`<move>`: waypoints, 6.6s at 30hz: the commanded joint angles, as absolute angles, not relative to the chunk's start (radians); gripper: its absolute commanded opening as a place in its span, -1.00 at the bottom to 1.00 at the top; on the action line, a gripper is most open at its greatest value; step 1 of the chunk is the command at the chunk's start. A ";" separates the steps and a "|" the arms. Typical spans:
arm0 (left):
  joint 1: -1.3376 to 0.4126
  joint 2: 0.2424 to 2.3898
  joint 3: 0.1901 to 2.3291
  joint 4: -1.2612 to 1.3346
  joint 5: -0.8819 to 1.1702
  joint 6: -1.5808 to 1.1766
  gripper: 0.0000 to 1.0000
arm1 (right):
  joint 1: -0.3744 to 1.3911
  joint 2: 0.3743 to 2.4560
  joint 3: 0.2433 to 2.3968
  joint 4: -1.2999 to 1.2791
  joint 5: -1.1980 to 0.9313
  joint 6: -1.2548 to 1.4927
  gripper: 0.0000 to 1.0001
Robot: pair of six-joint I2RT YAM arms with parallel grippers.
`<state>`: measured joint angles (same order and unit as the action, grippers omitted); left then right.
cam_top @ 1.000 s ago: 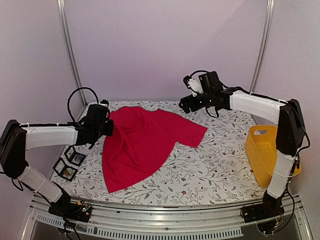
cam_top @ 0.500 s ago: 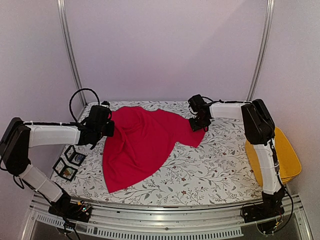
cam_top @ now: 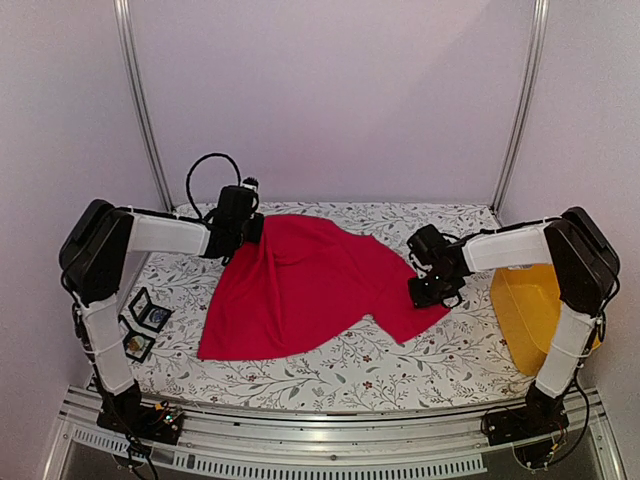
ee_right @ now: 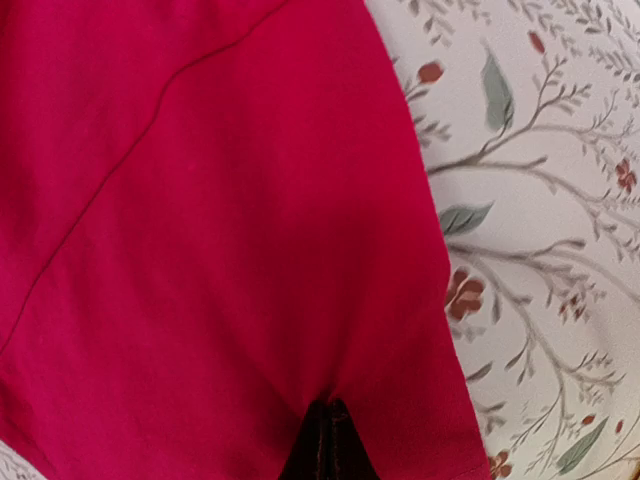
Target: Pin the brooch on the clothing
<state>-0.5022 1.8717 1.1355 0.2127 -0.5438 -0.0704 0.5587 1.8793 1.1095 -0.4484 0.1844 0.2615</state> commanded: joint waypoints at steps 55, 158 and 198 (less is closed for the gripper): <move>-0.355 1.580 0.726 -0.290 -0.221 -0.523 -1.00 | 0.676 1.618 1.063 -0.627 -0.131 0.446 -1.00; -0.550 1.647 0.878 -0.234 -0.304 -0.503 0.31 | 0.650 1.799 1.211 -0.526 0.085 0.347 -1.00; -0.684 1.575 0.805 -0.547 -0.275 -0.584 0.18 | 0.893 1.741 1.045 -0.716 -0.066 0.480 -1.00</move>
<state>-0.6907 1.4914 0.7971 -0.5758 -0.2565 -0.6277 0.8822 1.7027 1.1114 -0.6891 0.0376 0.4049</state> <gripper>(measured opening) 0.596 0.003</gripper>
